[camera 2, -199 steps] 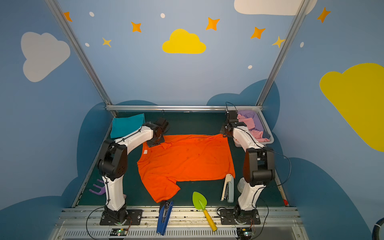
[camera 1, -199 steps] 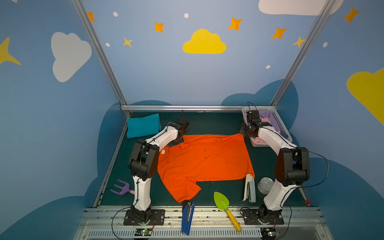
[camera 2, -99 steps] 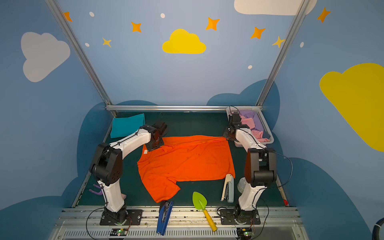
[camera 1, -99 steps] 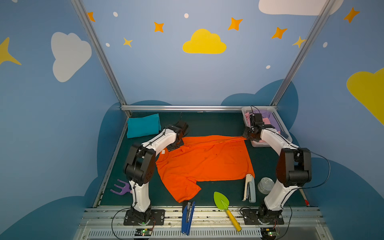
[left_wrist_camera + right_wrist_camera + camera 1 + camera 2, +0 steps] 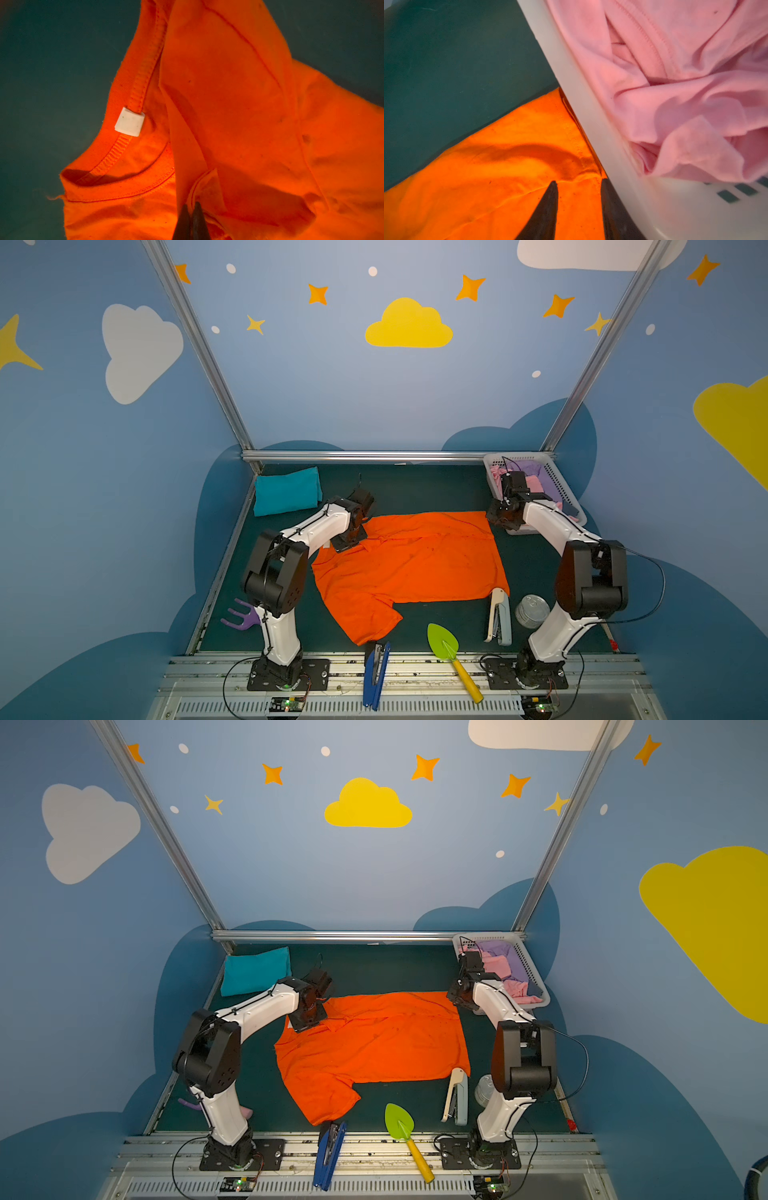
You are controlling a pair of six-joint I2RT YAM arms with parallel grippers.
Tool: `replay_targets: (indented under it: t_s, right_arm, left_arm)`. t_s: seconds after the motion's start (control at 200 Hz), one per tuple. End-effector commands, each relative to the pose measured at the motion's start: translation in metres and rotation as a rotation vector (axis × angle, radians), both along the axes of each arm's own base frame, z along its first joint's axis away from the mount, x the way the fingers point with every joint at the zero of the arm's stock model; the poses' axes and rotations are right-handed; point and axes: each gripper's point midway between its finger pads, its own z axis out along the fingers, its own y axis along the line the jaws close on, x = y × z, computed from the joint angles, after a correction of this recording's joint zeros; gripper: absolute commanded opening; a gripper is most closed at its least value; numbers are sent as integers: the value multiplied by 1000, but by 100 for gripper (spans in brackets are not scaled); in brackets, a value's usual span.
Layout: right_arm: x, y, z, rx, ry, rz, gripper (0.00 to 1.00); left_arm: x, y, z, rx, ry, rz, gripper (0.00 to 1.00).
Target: Fold and stack the t-shirts
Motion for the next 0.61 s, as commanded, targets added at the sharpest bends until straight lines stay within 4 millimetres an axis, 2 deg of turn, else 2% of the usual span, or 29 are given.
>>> replay_targets:
  t_s: [0.0,0.065,0.215,0.375,0.496,0.601]
  right_arm:
    - [-6,1,26,36,-46,-12,37]
    - [-9,9,33,69,-43,5,37]
    - [-17,30,34,91,-28,57,36]
    - [-23,58,31,98,-16,124,36]
    - [-28,94,31,111,-21,223,36]
    - [-37,132,27,94,-20,361,36]
  left_arm:
    - [-3,-2,-5,-9,15,8,5]
    - [-4,-3,-6,-9,17,3,5]
    - [-4,-4,-7,-14,21,2,6]
    - [-3,-8,6,-42,-1,-7,8]
    - [-9,-16,15,-104,1,-25,22]
    - [-20,-26,17,-182,9,-42,50]
